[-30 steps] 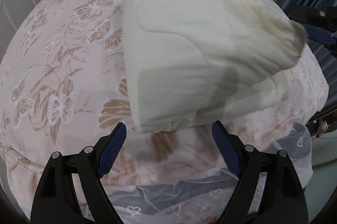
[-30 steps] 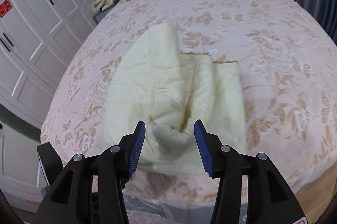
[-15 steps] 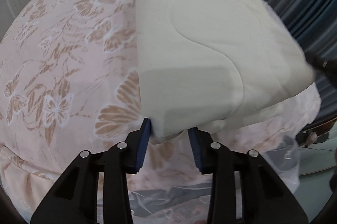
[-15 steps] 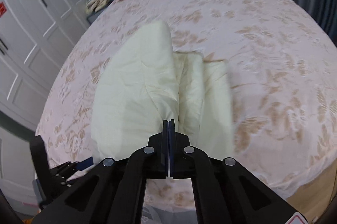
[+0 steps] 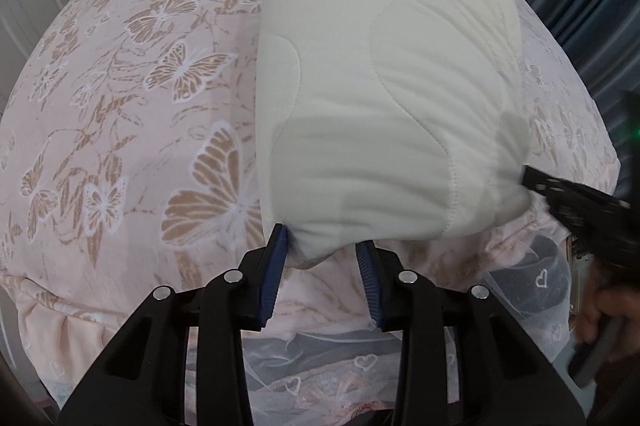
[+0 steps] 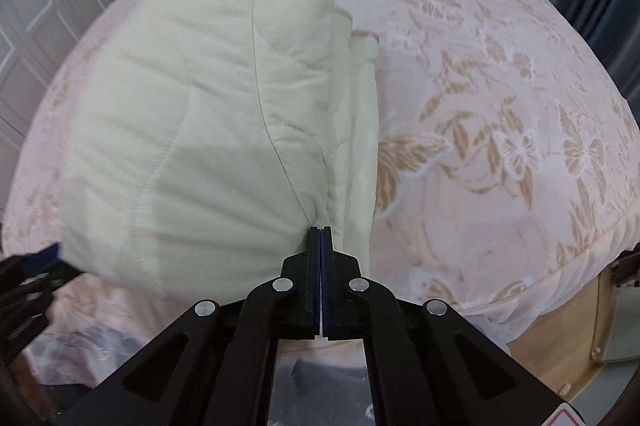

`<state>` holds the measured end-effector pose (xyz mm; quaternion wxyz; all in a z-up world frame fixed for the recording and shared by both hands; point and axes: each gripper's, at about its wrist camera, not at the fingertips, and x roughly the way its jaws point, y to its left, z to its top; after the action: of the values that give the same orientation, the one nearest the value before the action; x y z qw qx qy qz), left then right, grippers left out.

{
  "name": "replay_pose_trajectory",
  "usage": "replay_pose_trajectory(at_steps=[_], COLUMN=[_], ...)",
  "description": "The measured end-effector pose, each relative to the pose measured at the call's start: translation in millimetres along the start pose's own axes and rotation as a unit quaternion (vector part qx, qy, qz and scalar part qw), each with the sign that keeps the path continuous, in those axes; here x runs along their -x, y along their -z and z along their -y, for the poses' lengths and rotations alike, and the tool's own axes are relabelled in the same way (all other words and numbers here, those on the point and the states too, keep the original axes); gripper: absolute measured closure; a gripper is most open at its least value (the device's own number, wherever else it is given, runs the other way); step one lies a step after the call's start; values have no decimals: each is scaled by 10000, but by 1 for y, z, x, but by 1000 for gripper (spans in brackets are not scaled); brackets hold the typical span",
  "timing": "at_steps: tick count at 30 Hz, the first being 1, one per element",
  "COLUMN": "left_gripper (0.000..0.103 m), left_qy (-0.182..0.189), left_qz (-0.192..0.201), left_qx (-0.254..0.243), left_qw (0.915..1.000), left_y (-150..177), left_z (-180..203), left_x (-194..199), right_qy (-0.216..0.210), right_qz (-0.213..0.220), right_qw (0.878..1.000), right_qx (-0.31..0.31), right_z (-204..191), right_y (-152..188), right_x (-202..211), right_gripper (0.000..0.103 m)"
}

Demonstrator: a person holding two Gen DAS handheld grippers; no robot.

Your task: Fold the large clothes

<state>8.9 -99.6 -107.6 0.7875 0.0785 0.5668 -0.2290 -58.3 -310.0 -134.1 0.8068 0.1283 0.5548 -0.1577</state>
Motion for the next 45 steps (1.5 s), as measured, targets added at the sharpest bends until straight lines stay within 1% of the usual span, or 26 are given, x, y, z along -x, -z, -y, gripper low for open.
replay_pose_trajectory(at_steps=[2, 4, 7, 10, 12, 14, 15, 16, 17, 19, 20, 21, 22, 23, 25, 27, 28, 29, 31, 33, 34, 35, 37, 39, 41, 45], left_gripper=[68, 69, 69, 69, 70, 70, 70, 70, 70, 70, 71, 71, 71, 71, 71, 71, 71, 70, 69, 69, 69, 69, 68, 69, 69, 69], left_qy=[67, 228, 303, 280, 26, -47, -44, -42, -101, -229, -308, -355, -399, -424, -469, -512, -487, -439, -437, -536, -554, -546, -526, -639, -755, -893], left_qz=[-50, -21, 310, 591, 633, 410, 296, 186, 169, 196, 228, 249, 250, 250, 254, 261, 243, 235, 287, 376, 394, 361, 284, 254, 247, 229], left_qx=[60, 191, 229, 380, 352, 330, 343, 324, 294, 188, 132, 82, 61, 57, 54, 43, 58, 81, 104, 88, 85, 106, 95, 28, -62, -186], left_qw=[9999, 9996, 9988, 9971, 9974, 9986, 9990, 9993, 9994, 9994, 9992, 9990, 9989, 9988, 9986, 9983, 9985, 9987, 9986, 9978, 9977, 9978, 9982, 9976, 9968, 9956], left_y=[2, 5, 5, -10, -24, -35, -38, -40, -39, -39, -39, -40, -40, -41, -42, -43, -43, -44, -44, -44, -45, -45, -46, -45, -44, -43], left_z=[-1, -5, -8, -14, -16, -17, -17, -14, -11, -5, 0, 4, 7, 8, 10, 13, 13, 12, 11, 10, 10, 9, 10, 14, 18, 23], left_x=[4, 14, 43, 57, 46, 23, 14, 3, 0, -3, -3, -3, -4, -4, -4, -4, -4, -3, 2, 7, 8, 6, 0, -6, -10, -16], right_qy=[6, 11, 7, 444, 218, -235, -393, -556, -696, -776, -837, -933, -1039, -1130, -1037, -854, -732, -620, -672, -596, -463, -321, -242, -82, 191, 388], right_qz=[-73, -116, -180, -342, -339, -135, -31, 109, 264, 391, 426, 409, 370, 297, 155, -114, -177, -192, -77, 20, 0, -65, -225, -301, -356, -443], right_qw=[10000, 9999, 9998, 9984, 9989, 9974, 9960, 9943, 9927, 9923, 9923, 9919, 9913, 9912, 9937, 9962, 9971, 9979, 9977, 9982, 9989, 9994, 9994, 9995, 9987, 9973], right_qx=[-14, -33, -97, 3, -258, -666, -804, -908, -945, -888, -805, -760, -713, -627, -401, -141, -90, -24, -86, -96, -101, -85, -58, 91, 310, 444], right_z=[2, 3, 7, 8, 17, 29, 32, 35, 35, 31, 26, 21, 16, 9, -5, -14, -14, -15, -10, -3, 0, 3, 5, -2, -13, -19], right_y=[2, 2, 3, 9, 13, 13, 12, 10, 8, 1, -4, -9, -13, -17, -20, -24, -22, -20, -16, -13, -11, -10, -8, -6, -6, -7], right_x=[-8, -13, -19, -24, -15, 10, 22, 36, 51, 67, 73, 74, 73, 69, 58, 36, 26, 21, 31, 40, 40, 36, 25, 17, 9, -4], right_gripper=[103, 103, 103, 103, 103, 103, 103, 101, 95, 89, 81, 76, 63, 57, 57, 59, 74, 85, 89, 90, 90, 90, 90, 90, 89, 88])
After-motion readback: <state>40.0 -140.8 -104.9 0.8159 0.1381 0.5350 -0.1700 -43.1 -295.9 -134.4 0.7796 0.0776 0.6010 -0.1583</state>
